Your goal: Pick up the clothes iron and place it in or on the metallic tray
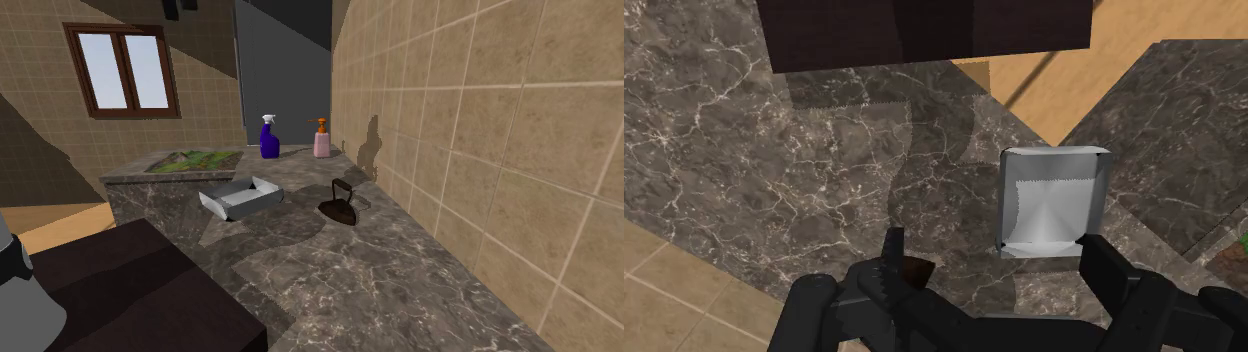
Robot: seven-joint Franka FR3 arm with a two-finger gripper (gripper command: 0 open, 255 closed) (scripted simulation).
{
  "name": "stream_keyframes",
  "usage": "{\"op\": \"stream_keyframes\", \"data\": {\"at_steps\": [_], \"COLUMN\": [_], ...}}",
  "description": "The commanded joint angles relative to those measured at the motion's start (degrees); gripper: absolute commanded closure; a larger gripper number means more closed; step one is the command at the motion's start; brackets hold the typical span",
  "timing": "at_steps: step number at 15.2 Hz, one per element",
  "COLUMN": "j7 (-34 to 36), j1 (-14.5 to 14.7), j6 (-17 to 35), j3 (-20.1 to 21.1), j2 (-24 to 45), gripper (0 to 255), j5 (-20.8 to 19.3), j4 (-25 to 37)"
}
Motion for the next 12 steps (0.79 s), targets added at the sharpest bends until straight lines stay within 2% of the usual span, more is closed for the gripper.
{"op": "stream_keyframes", "data": {"at_steps": [1,7,12], "j7": [0.0,-10.9,-19.9], "j1": [0.0,1.2,2.6], "j6": [0.0,11.7,21.3], "j3": [0.0,-5.3,-9.7], "j2": [0.0,6.7,15.0], "gripper": [0,0,0], "j5": [0.0,-2.6,-3.5], "j4": [0.0,-4.2,-4.9]}}
